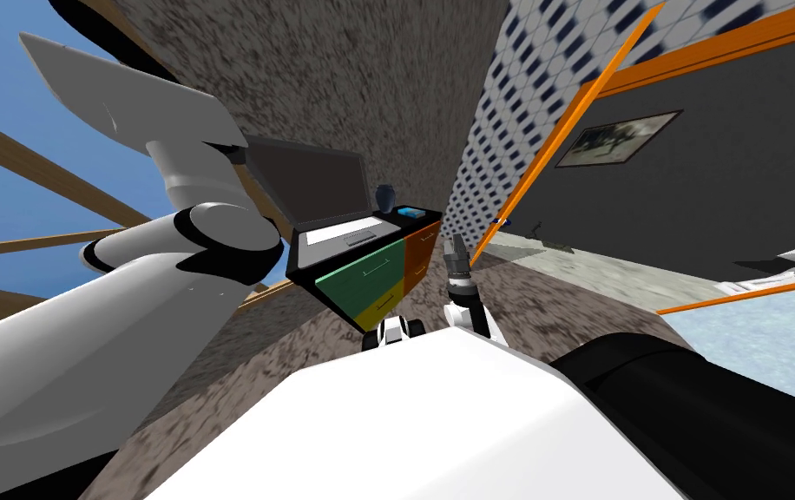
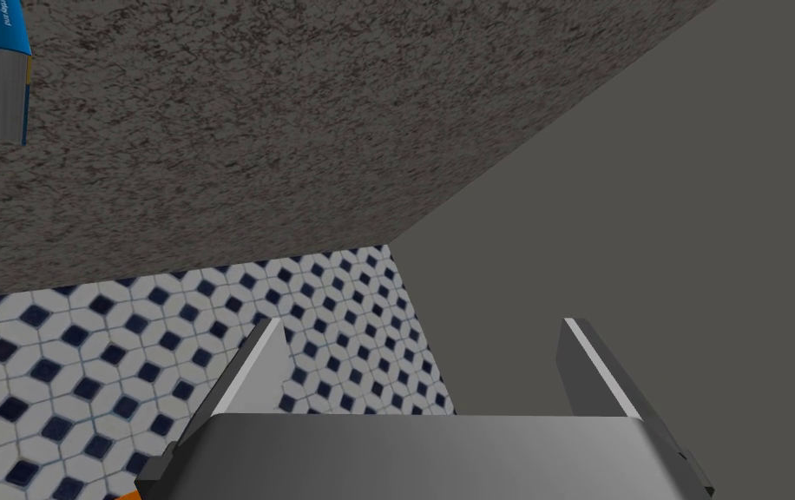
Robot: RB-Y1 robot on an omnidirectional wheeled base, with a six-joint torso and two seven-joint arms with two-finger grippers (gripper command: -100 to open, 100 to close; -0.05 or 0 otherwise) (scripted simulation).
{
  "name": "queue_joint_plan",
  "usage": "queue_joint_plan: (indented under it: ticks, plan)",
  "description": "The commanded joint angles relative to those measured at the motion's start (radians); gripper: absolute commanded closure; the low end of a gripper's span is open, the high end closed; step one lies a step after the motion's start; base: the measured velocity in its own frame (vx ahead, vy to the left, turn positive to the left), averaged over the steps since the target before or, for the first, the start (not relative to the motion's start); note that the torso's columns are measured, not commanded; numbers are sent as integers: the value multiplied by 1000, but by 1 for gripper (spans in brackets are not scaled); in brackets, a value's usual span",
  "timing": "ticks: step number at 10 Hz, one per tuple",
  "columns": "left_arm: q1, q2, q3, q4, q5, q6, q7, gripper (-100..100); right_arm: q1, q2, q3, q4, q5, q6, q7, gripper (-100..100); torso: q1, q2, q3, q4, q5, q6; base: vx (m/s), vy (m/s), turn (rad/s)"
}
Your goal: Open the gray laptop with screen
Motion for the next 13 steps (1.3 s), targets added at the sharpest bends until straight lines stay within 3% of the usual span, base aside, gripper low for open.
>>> queue_joint_plan:
  ticks: [1,10,13]
  plan:
    - [38,-4,-14,-8,12,-65,23,100,0,0,0,0,0,0,0,0,1,0,0,-1,1,-1,-56,-60,33]
    - [199,-19,-78,-55,66,-319,114,100,0,0,0,0,0,0,0,0,3,-5,-4,-1,0,1,-54,-62,53]
    - [231,-21,-91,-64,77,-400,133,100,0,0,0,0,0,0,0,0,2,-5,-4,-2,1,0,-49,-53,49]
